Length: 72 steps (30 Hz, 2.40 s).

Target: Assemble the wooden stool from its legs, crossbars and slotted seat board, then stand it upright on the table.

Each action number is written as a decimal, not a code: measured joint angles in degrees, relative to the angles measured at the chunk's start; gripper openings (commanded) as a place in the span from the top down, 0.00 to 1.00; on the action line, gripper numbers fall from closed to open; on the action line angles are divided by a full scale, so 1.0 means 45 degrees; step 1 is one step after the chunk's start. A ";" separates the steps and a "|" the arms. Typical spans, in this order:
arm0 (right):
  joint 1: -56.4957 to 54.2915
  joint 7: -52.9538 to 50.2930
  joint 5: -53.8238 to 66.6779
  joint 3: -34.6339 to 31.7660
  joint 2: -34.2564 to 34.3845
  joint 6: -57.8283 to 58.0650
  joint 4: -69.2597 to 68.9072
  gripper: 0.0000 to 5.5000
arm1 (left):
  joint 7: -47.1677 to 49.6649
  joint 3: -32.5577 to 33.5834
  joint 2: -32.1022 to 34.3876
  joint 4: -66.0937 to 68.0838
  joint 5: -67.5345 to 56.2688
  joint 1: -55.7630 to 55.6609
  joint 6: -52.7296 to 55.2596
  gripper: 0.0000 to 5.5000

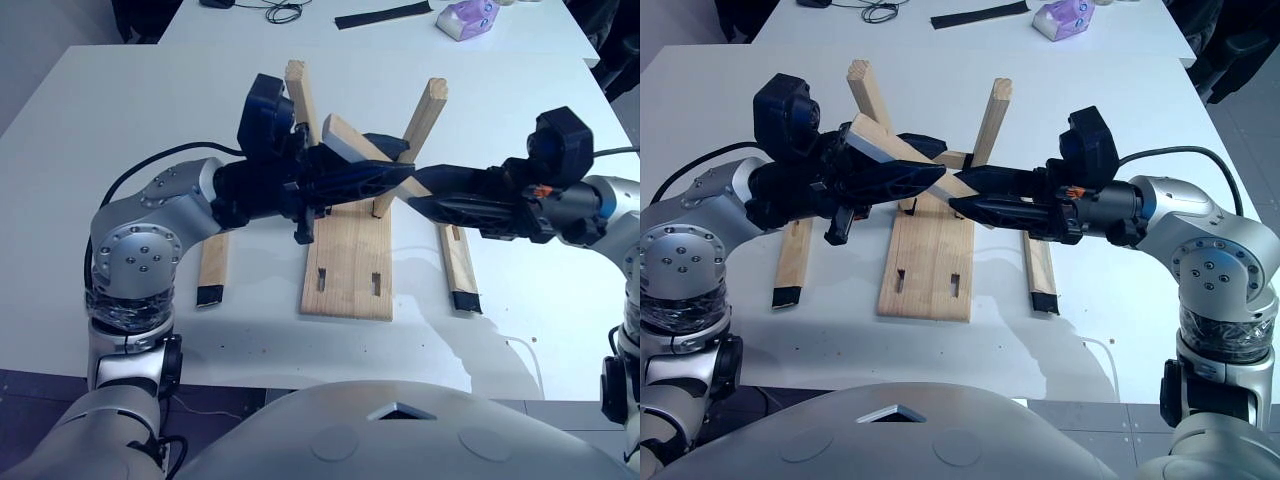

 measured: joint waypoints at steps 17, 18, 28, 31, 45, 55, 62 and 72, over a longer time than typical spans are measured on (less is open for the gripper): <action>-0.1009 0.2029 -0.2330 0.1563 -0.0298 -0.0659 0.1439 0.47 | 0.0818 0.0413 0.0215 -0.0974 0.0292 0.0992 -0.0116 0.76; -0.0731 0.2051 -0.2574 0.1541 -0.0452 -0.0754 0.1417 0.46 | 0.0614 0.0402 0.0264 -0.0858 0.0390 0.0970 -0.0122 0.76; 0.1445 0.2288 -0.3836 0.0893 -0.1585 -0.1265 0.0986 0.46 | -0.1008 0.0867 0.1463 0.0088 0.1033 0.0673 -0.0119 0.76; 0.2001 0.2189 -0.4073 0.0789 -0.1635 -0.1414 0.0870 0.46 | -0.1699 0.1056 0.2445 0.0018 0.1739 0.0692 -0.0181 0.76; 0.5447 0.0708 -0.5000 -0.0894 -0.1541 -0.2311 -0.1075 0.46 | -0.6500 0.0278 0.5387 0.0720 0.8867 0.4068 -0.6416 0.76; 0.7847 -0.0547 -0.5828 -0.1229 -0.1075 -0.2840 -0.2337 0.46 | -0.8077 0.1993 0.5823 0.5625 0.9651 0.3597 -0.9048 0.76; 0.8546 -0.1778 -0.6124 -0.1057 -0.0297 -0.3086 -0.2952 0.46 | -1.0147 0.1256 0.5961 1.0864 1.0974 0.0470 -1.1528 0.76; 0.8655 -0.2014 -0.6299 -0.0884 -0.0153 -0.3242 -0.3078 0.46 | -1.1350 0.0413 0.5507 1.4399 1.1643 -0.0442 -1.4725 0.76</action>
